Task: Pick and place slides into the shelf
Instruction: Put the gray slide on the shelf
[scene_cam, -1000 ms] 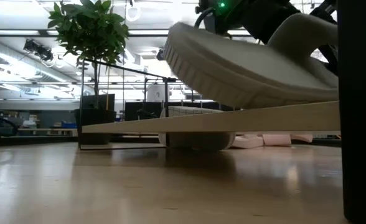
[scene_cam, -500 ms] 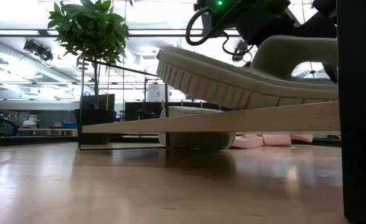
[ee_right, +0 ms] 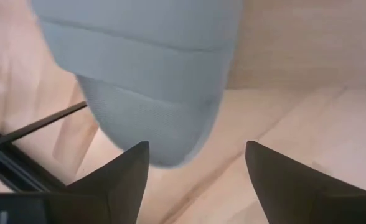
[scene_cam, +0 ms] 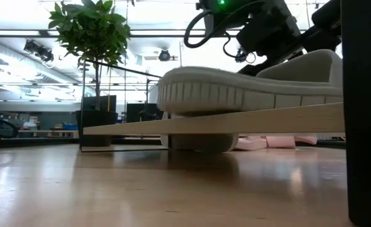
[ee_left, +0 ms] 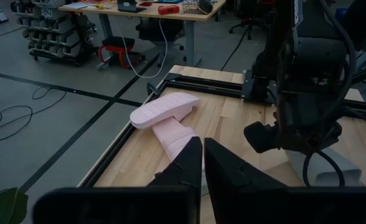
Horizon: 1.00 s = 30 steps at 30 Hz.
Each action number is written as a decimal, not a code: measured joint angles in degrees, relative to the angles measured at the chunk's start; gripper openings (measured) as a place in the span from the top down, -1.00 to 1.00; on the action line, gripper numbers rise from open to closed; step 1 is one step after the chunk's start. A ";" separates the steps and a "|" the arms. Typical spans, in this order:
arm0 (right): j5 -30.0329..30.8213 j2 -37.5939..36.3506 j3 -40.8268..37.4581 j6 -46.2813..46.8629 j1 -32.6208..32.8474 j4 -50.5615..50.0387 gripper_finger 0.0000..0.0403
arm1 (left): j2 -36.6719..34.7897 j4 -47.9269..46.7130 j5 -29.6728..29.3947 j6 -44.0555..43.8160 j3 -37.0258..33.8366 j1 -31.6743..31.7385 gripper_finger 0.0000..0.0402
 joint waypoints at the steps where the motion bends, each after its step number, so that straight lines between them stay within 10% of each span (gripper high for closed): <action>1: 0.72 -0.16 0.00 1.63 0.00 0.03 -0.35 | 0.00 0.00 0.00 0.00 0.01 -0.02 0.91; 19: -5.56 -7.05 0.02 46.54 -1.52 4.23 -0.27 | -0.01 -2.77 0.02 -0.57 -0.01 -0.01 0.86; 30: -12.59 -7.23 0.00 52.18 -1.57 1.38 -0.21 | -0.02 -5.39 0.04 -1.45 -0.01 -0.02 0.89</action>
